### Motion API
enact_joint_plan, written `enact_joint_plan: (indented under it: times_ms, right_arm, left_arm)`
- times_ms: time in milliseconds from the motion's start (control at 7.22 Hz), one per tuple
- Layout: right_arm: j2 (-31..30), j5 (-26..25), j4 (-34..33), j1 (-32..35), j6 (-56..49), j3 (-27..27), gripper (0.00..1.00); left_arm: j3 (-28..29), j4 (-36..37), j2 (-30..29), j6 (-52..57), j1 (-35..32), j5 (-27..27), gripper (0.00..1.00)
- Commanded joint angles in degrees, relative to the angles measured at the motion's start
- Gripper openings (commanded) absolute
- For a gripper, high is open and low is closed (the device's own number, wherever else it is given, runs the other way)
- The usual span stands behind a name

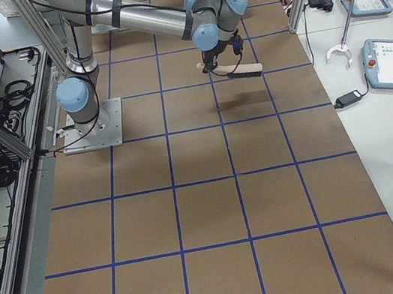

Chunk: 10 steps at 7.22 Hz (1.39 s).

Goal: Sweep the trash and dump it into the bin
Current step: 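Carry the dustpan to the bin with the left gripper while the right returns the brush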

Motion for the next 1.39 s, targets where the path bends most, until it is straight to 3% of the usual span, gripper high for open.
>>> enact_joint_plan:
  times_ms: [0,416,970,1247]
  right_arm:
    - [1.23,-8.73,-4.11,-3.84,-4.50,2.62,0.00]
    - [5.53,-11.95,-12.61,-4.72,-7.41,2.45,0.00]
    - [5.64,-12.57,-11.76,-6.03,-9.34,2.89,0.00]
    - [5.38,-12.22,-11.49,-7.89,-8.73,3.94,0.00]
  left_arm:
    - [1.04,-1.85,1.96,0.32,2.24,-0.29,0.14]
    - [6.56,-13.77,6.35,2.59,9.60,-0.12,0.12]
    - [7.28,-20.56,8.91,4.80,23.57,0.50,0.11]
    - [9.72,-20.85,8.74,10.32,29.90,4.52,0.11]
